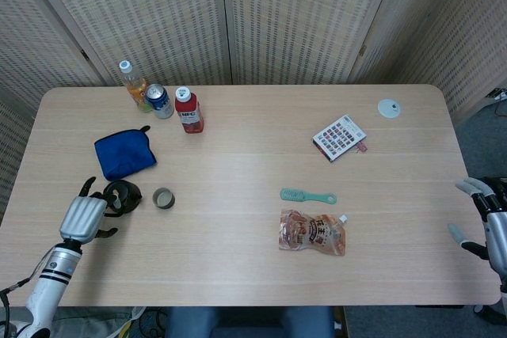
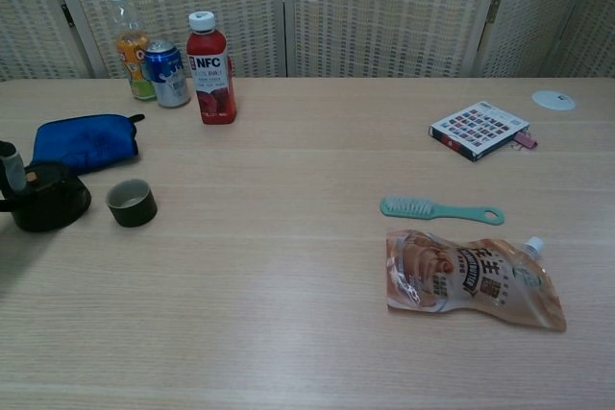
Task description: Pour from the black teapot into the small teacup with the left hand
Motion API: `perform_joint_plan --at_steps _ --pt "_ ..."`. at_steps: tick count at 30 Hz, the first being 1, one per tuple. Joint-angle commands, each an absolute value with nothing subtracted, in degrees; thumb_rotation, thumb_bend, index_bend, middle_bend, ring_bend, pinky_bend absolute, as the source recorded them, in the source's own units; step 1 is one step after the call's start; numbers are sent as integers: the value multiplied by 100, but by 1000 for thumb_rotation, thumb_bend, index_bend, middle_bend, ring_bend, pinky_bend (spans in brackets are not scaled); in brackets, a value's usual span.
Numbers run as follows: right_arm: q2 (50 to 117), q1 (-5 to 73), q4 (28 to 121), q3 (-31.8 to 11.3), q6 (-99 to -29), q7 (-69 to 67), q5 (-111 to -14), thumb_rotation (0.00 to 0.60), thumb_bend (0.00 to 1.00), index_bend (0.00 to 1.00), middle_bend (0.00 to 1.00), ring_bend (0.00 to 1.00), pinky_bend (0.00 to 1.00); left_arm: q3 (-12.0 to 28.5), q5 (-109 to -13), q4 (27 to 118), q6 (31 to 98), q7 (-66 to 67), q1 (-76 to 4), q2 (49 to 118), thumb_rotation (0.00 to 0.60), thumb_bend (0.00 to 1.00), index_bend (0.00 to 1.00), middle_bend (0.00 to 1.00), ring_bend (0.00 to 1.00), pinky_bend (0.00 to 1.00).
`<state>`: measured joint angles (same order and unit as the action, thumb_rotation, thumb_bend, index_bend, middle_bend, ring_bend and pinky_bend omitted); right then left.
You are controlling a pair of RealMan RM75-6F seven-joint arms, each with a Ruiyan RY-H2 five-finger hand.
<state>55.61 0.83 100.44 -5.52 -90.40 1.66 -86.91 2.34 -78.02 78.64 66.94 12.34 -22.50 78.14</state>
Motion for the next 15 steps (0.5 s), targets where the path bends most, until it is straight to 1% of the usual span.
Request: perform_joint_plan --at_steps 1,15 --pt "5559 81 10050 -551 -9042 171 -8686 600 205 238 220 130 156 223 -7818 7830 6683 1240 -2249 7834 600 132 457 446 418 0" --pt "5564 76 10066 -539 -9053 183 -8689 600 204 238 220 130 156 220 -7783 7683 6647 1302 -2219 7853 600 132 460 446 418 0"
